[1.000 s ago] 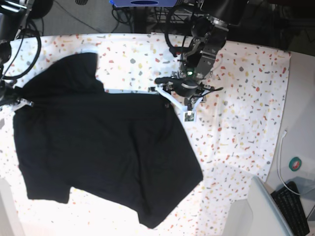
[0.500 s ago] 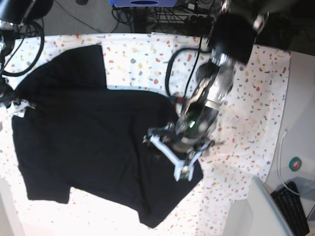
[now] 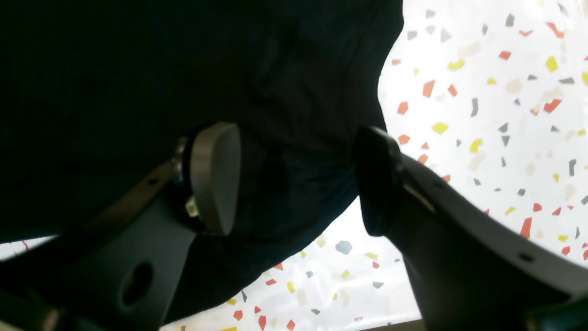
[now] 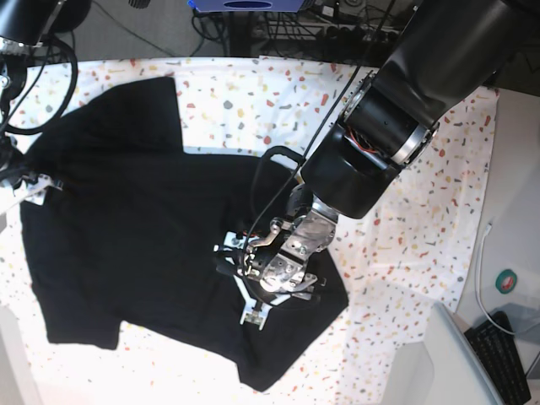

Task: Layout the t-shirt on the table in an organized manner, then fold the t-shirt properly
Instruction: 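Grasp the shirt's middle with the left gripper and smooth it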

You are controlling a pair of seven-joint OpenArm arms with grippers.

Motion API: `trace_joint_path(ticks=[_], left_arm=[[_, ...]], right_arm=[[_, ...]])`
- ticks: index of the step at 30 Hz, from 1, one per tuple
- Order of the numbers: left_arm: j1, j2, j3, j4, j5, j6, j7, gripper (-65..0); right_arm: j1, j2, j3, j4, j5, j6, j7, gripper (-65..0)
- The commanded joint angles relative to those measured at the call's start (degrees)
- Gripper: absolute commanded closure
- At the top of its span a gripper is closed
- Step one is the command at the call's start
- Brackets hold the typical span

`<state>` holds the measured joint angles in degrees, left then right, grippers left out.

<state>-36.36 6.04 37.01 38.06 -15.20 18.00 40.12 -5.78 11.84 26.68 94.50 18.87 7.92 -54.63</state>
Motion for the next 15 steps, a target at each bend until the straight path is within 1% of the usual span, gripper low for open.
trace_joint_path(ticks=[1,2,4,5,6,9,11,13,15], left_arm=[[-1.93,0.42,0.66,0.66,0.56,0.33,-0.78,-52.2],[-1.93,0.42,1.62,0.4,0.56,0.33,-0.78,-52.2],[-1.22,0.42,3.03,0.4,0.56,0.33,-0.69,-51.5],[-0.96,0.42,3.29,0.4,0.56,0.33,-0.69,-49.2],[-0.87,0.33,3.38,0.4,0.56,0.42,-0.69,-45.3],[-0.78,0.15,3.38,0.31,0.56,0.42,-0.69,-29.8],[-0.78,0.07,3.38,0.31,0.56,0.42,-0.69,-22.9],[-0.78,-0.46,3.47,0.31,0.56,0.42,-0.69,-19.4],[-0.78,-0.64,3.47,0.31,0.56,0.42,-0.69,-19.6]], right_arm=[[0.64,0.78,0.36,1.02,0.07,-0.06,0.96,-37.5],[0.55,0.78,0.36,1.02,0.07,-0.06,0.96,-37.5],[0.55,-0.28,0.71,1.02,0.07,-0.06,0.96,-37.5],[0.55,-0.45,0.71,1.02,0.07,-0.06,0.96,-37.5],[0.55,-0.54,0.71,1.02,0.07,-0.06,0.96,-37.5],[0.37,-0.8,0.27,1.02,0.07,-0.06,0.96,-37.5],[0.46,-1.86,0.27,1.02,0.07,-0.06,0.96,-37.5],[0.64,-2.3,0.18,1.11,0.07,0.12,0.96,-37.5],[0.81,-2.38,-0.26,1.11,0.25,0.3,1.05,-37.5]])
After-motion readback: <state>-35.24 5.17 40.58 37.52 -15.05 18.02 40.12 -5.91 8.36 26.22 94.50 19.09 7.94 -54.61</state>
